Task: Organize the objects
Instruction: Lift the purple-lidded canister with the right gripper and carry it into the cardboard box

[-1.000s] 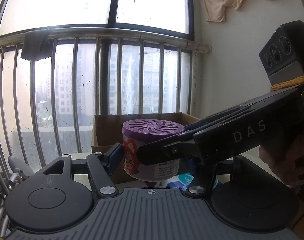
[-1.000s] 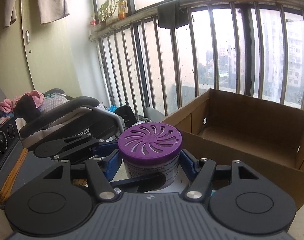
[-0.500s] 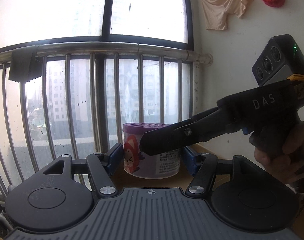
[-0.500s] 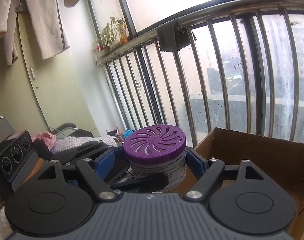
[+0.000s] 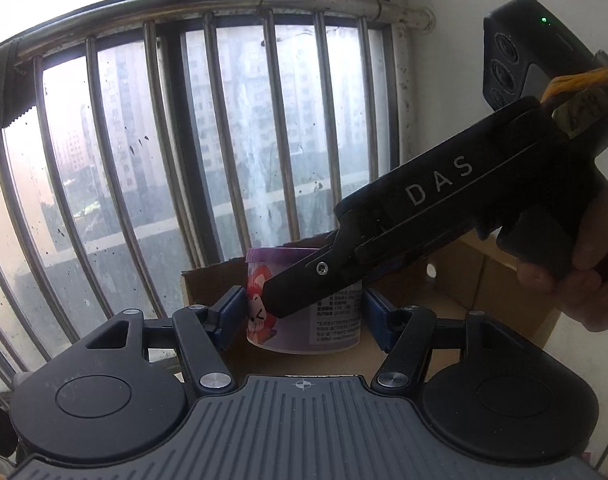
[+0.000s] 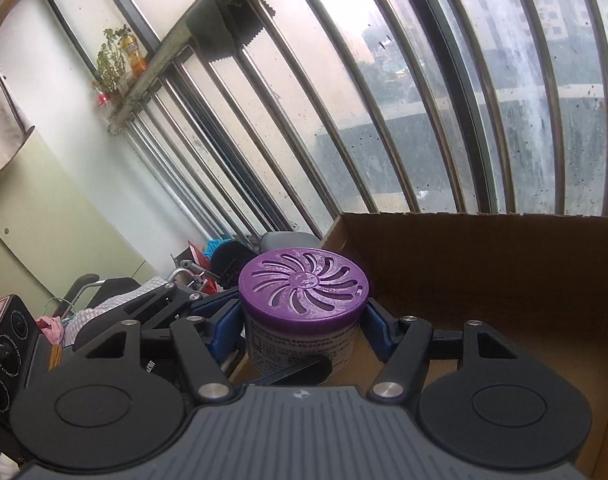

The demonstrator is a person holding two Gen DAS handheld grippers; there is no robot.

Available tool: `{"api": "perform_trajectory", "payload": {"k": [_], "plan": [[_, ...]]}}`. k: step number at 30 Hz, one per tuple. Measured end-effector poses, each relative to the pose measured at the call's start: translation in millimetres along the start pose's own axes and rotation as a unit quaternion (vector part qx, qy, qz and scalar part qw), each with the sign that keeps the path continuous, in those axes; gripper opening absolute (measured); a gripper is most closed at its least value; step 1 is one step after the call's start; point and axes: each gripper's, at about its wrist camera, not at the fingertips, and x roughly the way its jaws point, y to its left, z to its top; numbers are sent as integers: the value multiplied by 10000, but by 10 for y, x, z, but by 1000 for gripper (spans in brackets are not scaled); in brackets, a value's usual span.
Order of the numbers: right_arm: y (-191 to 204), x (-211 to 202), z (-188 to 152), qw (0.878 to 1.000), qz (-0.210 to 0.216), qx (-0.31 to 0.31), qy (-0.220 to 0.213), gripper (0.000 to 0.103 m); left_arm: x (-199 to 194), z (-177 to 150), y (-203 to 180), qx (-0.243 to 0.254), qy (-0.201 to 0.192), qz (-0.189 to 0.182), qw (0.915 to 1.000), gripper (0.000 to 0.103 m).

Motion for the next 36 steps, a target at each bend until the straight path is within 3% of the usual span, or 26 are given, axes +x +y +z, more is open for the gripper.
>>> {"api": "perform_trajectory", "payload": {"k": [6, 9, 14, 16, 19, 23, 25, 32, 34, 36], "plan": [[-263, 380, 93, 9986, -289, 202, 400, 68, 477, 107, -70, 636, 928, 271, 9933, 64], [-324, 530, 108, 9974, -431, 195, 542, 68, 666, 119, -65, 663, 1340, 348, 9882, 64], [-458, 861, 109, 9924, -473, 451, 1045, 68, 929, 127, 18, 443, 2362, 353, 9700, 65], [-483, 971, 103, 9905, -558, 444, 1177, 68, 949, 119, -46, 754, 2513, 387, 9642, 70], [-506, 1057, 105, 9880, -574, 582, 1311, 68, 923, 77, -136, 1069, 2572, 576, 9587, 76], [-456, 1136, 110, 9849, -717, 437, 1511, 68, 813, 69, -90, 941, 2550, 550, 9608, 76], [-438, 1195, 88, 9821, -723, 372, 1700, 72, 759, 53, -104, 1013, 2596, 505, 9591, 76], [-507, 1153, 100, 9822, -789, 557, 1611, 90, 584, 25, -156, 1283, 2598, 722, 9544, 77], [-580, 1059, 115, 9849, -721, 715, 1404, 92, 551, 19, -156, 1325, 2585, 702, 9543, 71], [-660, 933, 184, 9873, -591, 960, 1120, 91, 535, 19, -150, 1275, 2661, 651, 9533, 55]]}}
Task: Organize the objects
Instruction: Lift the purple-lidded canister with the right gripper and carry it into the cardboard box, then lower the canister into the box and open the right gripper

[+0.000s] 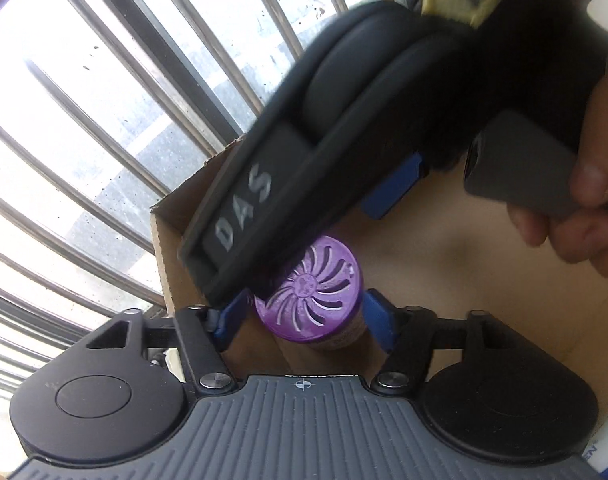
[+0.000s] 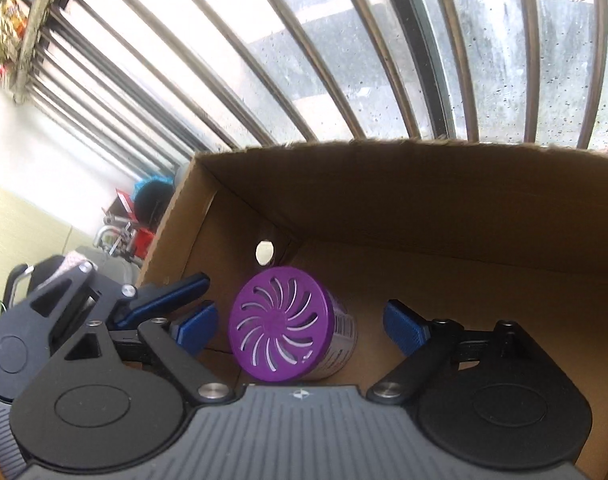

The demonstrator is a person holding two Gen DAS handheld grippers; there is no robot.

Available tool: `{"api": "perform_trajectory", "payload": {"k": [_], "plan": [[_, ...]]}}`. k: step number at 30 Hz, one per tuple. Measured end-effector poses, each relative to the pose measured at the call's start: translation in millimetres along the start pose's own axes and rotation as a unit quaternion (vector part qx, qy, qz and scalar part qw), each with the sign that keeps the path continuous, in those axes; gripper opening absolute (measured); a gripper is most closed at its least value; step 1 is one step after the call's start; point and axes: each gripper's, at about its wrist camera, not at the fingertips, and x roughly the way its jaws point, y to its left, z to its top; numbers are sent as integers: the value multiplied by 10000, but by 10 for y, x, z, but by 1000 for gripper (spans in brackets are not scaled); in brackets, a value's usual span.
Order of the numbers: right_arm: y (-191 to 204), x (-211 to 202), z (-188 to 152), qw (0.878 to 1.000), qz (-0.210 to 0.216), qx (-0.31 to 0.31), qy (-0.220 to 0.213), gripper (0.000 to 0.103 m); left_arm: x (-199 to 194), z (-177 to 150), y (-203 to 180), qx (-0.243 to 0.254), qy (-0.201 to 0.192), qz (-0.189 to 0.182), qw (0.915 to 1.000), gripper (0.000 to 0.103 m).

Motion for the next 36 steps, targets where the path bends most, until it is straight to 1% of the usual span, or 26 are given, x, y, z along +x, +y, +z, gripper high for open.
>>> {"api": "perform_trajectory", "payload": {"k": [2, 3, 4, 5, 6, 7, 9, 12, 20, 23, 24, 26, 27, 28, 30, 33, 35, 36], "plan": [[-116, -92, 7, 9997, 108, 177, -164, 77, -19, -12, 5, -75, 8, -61, 10000, 49], [-176, -120, -2, 9993, 126, 287, -209, 68, -26, -16, -6, -35, 9, -66, 10000, 37], [-226, -139, -19, 9989, 178, 355, -238, 65, -33, -19, -15, -38, 8, 0, 10000, 27], [-265, -150, -39, 9987, 227, 375, -261, 62, -39, -20, -22, -22, -3, 93, 10000, 25], [-287, -149, -54, 9988, 234, 358, -235, 52, -41, -19, -24, 20, 0, 138, 9999, 23], [-315, -136, -83, 9990, 216, 353, -190, 46, -46, -18, -21, 39, -6, 134, 9999, 22], [-350, -106, -130, 9989, 288, 364, -43, 45, -79, -17, -12, 74, -102, 203, 9997, 21], [-333, -96, -171, 9983, 450, 360, 65, 44, -96, -31, 10, 122, -122, 230, 9996, 21], [-283, -126, -233, 9993, 316, 151, 109, 44, -215, -62, 72, 5, -116, 197, 9997, 24], [-277, -151, -272, 9996, 259, 136, 49, 44, -300, -92, 97, -233, -93, 218, 9994, 25], [-271, -159, -278, 9996, 255, 126, 29, 44, -341, -103, 76, -167, -73, 252, 9995, 25], [-259, -219, -293, 9996, 233, 168, -58, 44, -517, -172, 19, -55, -175, 381, 9991, 27], [-250, -271, -303, 9994, 279, 186, -115, 44, -623, -216, 7, -62, -227, 362, 9991, 32], [-240, -341, -317, 9991, 314, 218, -197, 44, -744, -267, 1, -112, -286, 353, 9989, 37], [-204, -514, -371, 9986, 293, 267, -353, 44, -1010, -385, -3, -266, -434, 393, 9979, 38], [-91, -765, -502, 9982, 168, 111, -570, 46, -1353, -564, -33, -445, -596, 470, 9961, 51], [-19, -908, -575, 9976, 61, 73, -692, 46, -1576, -706, -80, -573, -743, 567, 9940, 51], [6, -968, -640, 9973, 41, 115, -722, 46, -1699, -501, 94, -604, -848, 555, 9930, 51]]}}
